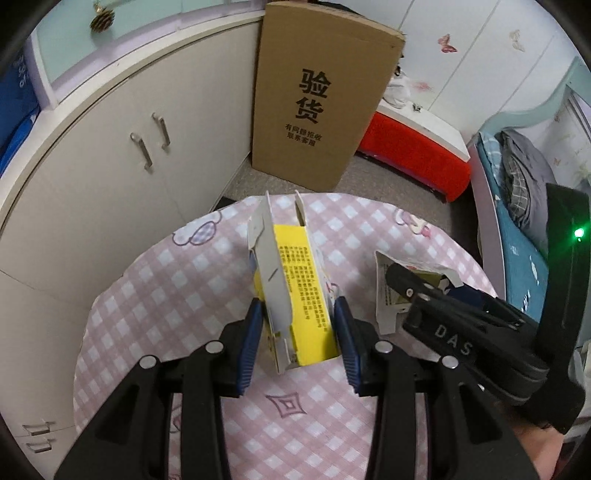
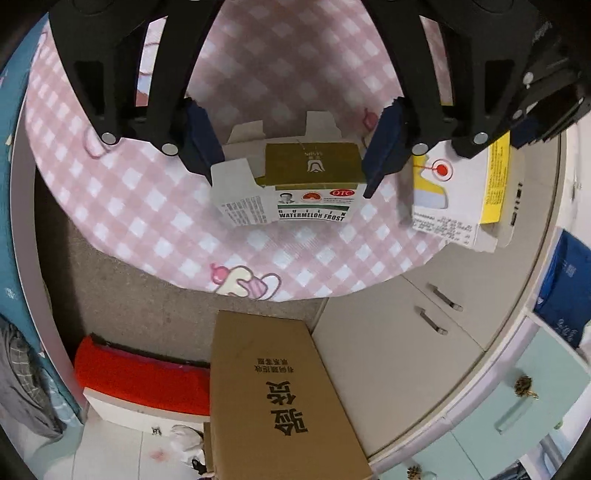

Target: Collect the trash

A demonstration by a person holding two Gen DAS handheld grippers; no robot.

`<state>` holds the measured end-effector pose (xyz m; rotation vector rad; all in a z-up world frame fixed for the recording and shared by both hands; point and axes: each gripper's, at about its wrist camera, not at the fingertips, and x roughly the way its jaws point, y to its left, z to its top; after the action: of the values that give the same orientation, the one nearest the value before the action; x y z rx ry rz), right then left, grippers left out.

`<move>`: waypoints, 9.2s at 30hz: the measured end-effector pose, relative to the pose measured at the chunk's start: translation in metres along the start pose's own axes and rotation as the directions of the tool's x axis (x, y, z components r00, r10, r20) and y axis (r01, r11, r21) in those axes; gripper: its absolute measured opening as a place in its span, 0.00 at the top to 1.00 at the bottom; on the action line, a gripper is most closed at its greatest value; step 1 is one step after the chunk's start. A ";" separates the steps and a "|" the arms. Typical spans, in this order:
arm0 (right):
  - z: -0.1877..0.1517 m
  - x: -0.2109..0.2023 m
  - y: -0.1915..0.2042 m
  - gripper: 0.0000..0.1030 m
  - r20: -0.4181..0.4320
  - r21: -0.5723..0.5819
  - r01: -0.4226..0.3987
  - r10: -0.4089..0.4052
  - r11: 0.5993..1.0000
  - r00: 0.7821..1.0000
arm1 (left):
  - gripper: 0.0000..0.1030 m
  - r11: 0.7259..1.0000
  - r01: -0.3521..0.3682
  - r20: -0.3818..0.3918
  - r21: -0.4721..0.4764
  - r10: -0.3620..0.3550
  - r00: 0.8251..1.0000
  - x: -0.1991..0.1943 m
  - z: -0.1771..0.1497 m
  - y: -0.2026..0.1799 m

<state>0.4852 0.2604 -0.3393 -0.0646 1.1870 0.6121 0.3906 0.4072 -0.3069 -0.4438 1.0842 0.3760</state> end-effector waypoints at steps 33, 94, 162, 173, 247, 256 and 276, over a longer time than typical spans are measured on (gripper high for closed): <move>-0.245 -0.353 -0.357 0.34 0.251 0.516 0.088 -0.248 0.852 0.936 | 0.63 0.811 0.249 -0.090 0.530 -0.238 0.967 -0.119 -0.232 -0.426; -0.272 -0.363 -0.359 0.22 0.279 0.465 0.002 -0.149 0.886 0.949 | 0.27 0.904 0.024 0.044 0.428 -0.047 0.998 -0.164 -0.241 -0.405; -0.487 -0.564 -0.006 0.18 0.648 0.357 0.237 -0.422 0.904 0.634 | 0.14 0.791 0.097 0.424 0.604 -0.422 0.801 -0.487 -0.402 -0.147; -0.484 -0.561 -0.009 0.18 0.639 0.357 0.234 -0.419 0.904 0.645 | 0.14 0.789 0.109 0.409 0.605 -0.425 0.807 -0.478 -0.392 -0.147; -0.446 -0.549 -0.048 0.17 0.586 0.338 0.219 -0.387 0.915 0.712 | 0.14 0.797 0.118 0.385 0.593 -0.409 0.828 -0.455 -0.368 -0.176; -0.443 -0.550 -0.051 0.17 0.584 0.342 0.214 -0.385 0.915 0.714 | 0.14 0.797 0.118 0.384 0.592 -0.408 0.828 -0.455 -0.365 -0.176; -0.439 -0.546 -0.050 0.17 0.577 0.363 0.219 -0.402 0.906 0.711 | 0.14 0.790 0.137 0.354 0.598 -0.413 0.839 -0.445 -0.359 -0.177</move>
<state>0.0101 -0.1648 -0.0444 0.1659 0.5476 0.1267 0.0204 0.0359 -0.0180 0.0207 0.5851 -0.1162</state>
